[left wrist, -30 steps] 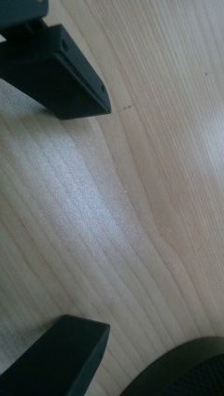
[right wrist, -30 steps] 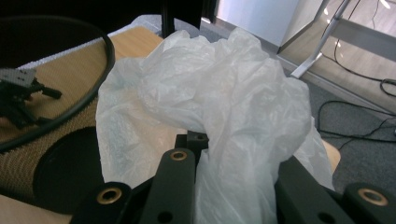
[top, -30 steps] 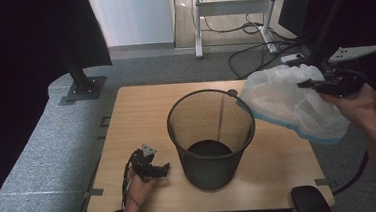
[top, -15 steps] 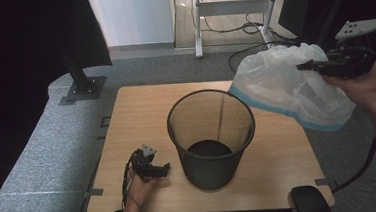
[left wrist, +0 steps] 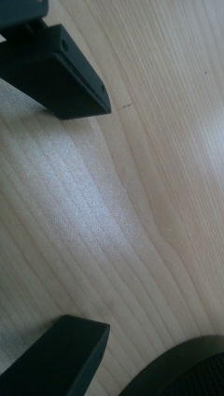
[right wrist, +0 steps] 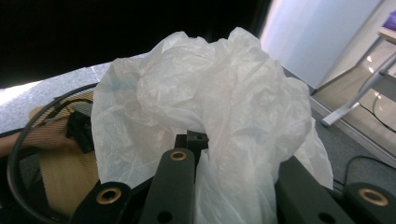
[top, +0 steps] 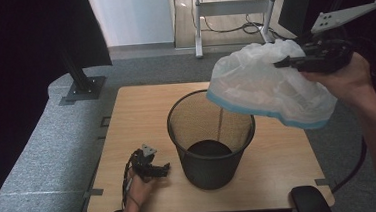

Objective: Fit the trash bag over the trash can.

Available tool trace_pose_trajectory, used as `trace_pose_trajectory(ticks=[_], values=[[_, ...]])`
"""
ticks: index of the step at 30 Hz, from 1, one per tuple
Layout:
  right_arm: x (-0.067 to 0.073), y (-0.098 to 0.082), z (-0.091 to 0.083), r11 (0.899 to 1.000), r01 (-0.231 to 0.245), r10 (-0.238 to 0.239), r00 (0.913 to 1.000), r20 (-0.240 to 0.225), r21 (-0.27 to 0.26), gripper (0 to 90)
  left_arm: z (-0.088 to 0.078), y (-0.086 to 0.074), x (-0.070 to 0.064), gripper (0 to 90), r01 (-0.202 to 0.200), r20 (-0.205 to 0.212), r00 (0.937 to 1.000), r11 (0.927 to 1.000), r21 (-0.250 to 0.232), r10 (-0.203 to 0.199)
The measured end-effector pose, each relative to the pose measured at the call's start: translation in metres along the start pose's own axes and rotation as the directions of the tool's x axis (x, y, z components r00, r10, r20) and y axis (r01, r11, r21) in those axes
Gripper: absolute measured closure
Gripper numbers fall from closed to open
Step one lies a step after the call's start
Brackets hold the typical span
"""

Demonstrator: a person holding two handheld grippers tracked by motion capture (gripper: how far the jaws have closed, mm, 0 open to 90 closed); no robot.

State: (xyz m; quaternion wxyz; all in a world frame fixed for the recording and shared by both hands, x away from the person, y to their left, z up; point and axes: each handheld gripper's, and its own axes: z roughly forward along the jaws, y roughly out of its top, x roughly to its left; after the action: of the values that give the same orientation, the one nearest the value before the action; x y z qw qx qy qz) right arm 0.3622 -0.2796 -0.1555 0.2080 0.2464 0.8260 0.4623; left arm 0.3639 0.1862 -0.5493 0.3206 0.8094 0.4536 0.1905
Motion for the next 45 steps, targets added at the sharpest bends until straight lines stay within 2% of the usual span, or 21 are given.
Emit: trace_pose_trajectory(ticks=[7,17,29,32,38,45], values=[[0.016,0.012,0.017,1.000,0.023,-0.023,0.9977,-0.064,0.000,79.3,0.000,0.000,0.000,0.0,-0.001,0.001,1.0000,1.0000,0.000,0.001],[0.038,0.027,0.043,0.999,0.052,-0.051,0.9869,-0.153,0.002,79.3,0.000,0.000,0.000,0.0,-0.003,0.003,1.0000,1.0000,0.001,0.003],[0.073,0.046,0.056,0.995,0.103,-0.102,0.9605,-0.259,-0.009,78.5,0.000,0.000,0.000,0.0,-0.006,0.003,1.0000,1.0000,0.003,0.006],[0.081,0.048,0.064,0.993,0.118,-0.114,0.9539,-0.278,-0.004,78.2,0.000,0.000,0.000,0.0,-0.007,0.005,1.0000,1.0000,0.004,0.007],[0.087,0.043,0.093,0.992,0.117,-0.098,0.9422,-0.320,0.042,77.4,0.000,0.000,0.000,0.0,-0.008,0.006,1.0000,1.0000,0.004,0.008],[0.090,0.032,0.124,0.987,0.125,-0.084,0.9402,-0.330,0.105,76.3,0.000,0.000,0.000,0.0,-0.008,0.004,1.0000,1.0000,0.002,0.008]])
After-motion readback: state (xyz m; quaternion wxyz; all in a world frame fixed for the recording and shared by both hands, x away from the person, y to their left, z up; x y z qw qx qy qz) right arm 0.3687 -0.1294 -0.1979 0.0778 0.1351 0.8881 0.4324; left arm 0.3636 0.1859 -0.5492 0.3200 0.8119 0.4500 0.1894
